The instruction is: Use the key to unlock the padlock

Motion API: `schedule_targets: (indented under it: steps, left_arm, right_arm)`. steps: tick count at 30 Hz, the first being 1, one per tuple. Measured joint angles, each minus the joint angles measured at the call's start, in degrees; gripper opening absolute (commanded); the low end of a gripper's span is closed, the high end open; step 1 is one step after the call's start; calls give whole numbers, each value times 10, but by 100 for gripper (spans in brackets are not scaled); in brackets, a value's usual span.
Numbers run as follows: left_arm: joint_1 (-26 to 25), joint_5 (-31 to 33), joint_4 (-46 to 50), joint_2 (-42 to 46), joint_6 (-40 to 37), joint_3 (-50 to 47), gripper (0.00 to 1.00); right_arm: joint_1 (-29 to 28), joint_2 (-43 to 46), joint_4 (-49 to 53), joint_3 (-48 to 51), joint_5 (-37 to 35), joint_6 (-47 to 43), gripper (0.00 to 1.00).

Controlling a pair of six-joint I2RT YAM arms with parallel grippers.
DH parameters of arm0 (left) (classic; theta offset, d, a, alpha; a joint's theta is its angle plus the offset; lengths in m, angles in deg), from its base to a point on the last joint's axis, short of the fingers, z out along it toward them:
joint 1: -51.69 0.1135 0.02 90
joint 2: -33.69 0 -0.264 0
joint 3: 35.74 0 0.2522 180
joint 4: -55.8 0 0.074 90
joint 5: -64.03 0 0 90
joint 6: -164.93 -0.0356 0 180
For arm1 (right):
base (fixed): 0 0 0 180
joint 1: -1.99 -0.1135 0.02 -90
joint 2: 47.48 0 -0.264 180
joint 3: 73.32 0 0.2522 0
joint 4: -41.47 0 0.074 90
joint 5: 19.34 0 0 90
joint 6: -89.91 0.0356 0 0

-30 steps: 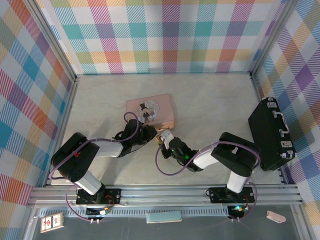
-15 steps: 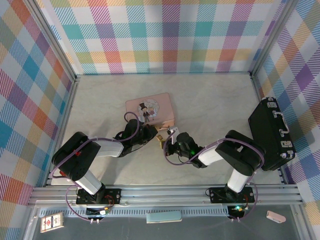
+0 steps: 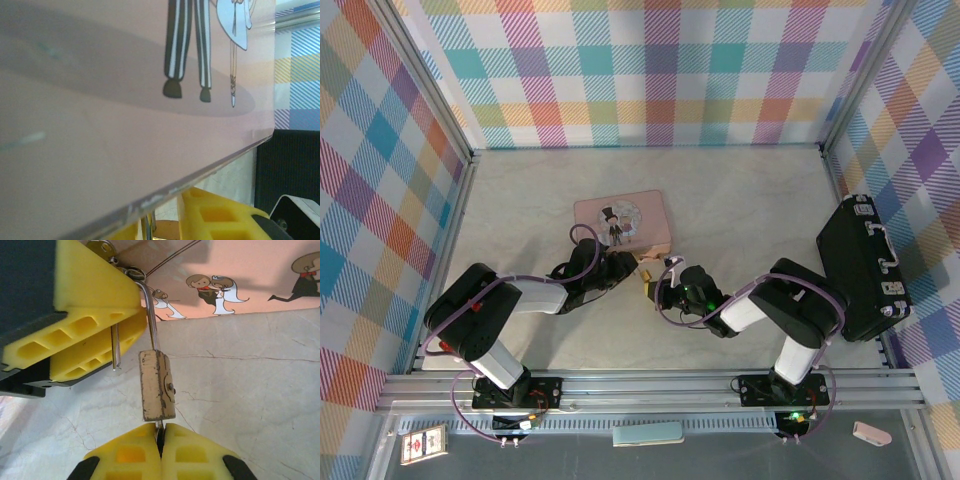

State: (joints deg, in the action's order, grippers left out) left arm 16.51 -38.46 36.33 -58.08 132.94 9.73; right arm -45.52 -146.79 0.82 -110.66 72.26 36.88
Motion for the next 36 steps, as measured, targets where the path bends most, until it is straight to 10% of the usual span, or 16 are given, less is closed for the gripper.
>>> schedule_targets:
  steps: [15,36]
  left_arm:
    - [9,115,285,192,-70,1,69]
    - [120,147,429,268,-223,35,75]
  right_arm:
    - [0,0,70,-31,20,17,4]
    - [20,6,185,-84,64,46,35]
